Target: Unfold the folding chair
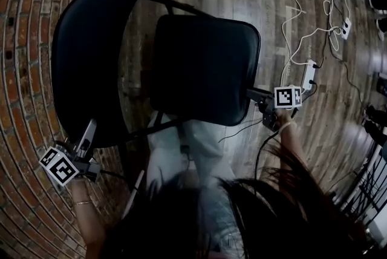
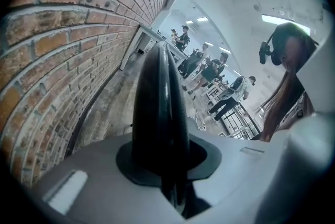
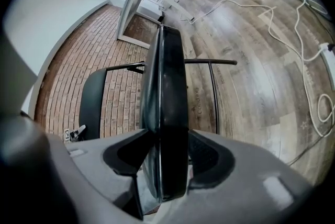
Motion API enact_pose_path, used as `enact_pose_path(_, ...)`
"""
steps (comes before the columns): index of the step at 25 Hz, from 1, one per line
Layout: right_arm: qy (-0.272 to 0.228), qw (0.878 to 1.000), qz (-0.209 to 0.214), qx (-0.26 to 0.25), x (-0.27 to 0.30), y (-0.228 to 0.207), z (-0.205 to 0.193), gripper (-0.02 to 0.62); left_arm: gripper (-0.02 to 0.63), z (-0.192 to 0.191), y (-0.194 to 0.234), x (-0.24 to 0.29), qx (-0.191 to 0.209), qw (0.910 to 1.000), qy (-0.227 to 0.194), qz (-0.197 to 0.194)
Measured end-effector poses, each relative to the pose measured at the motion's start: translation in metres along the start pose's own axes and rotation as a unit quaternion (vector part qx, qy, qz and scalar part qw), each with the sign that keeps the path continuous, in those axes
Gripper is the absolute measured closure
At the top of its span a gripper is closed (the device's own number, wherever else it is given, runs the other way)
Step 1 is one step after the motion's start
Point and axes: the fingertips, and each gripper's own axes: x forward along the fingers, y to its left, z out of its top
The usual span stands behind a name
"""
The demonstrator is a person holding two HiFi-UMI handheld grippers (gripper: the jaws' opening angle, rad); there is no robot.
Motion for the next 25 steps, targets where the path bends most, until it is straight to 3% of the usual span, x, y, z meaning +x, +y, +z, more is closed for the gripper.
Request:
enact_pose_path(3,-0.002,1.000,-0.015,0.008,-0.002,-0.008,-0.002,0.373,0.545,-0.004,0.001,0.002,-0.005,1.0000,0.004,0.001)
enact_pose_path(13,-0.021,1.000,-0.001,0.007,-0.006,-0.025,-0.001,0.373,0.537,-0.011,-0.016,0.011,0.001,0.9996,0.012,-0.026)
enact_pose_path(25,-0.068,0.996,-0.051,0.015,-0.021,-0.056,-0.002,0.391,0.529,-0.025,-0.051,0.027,0.044,0.9987,0.012,-0.021)
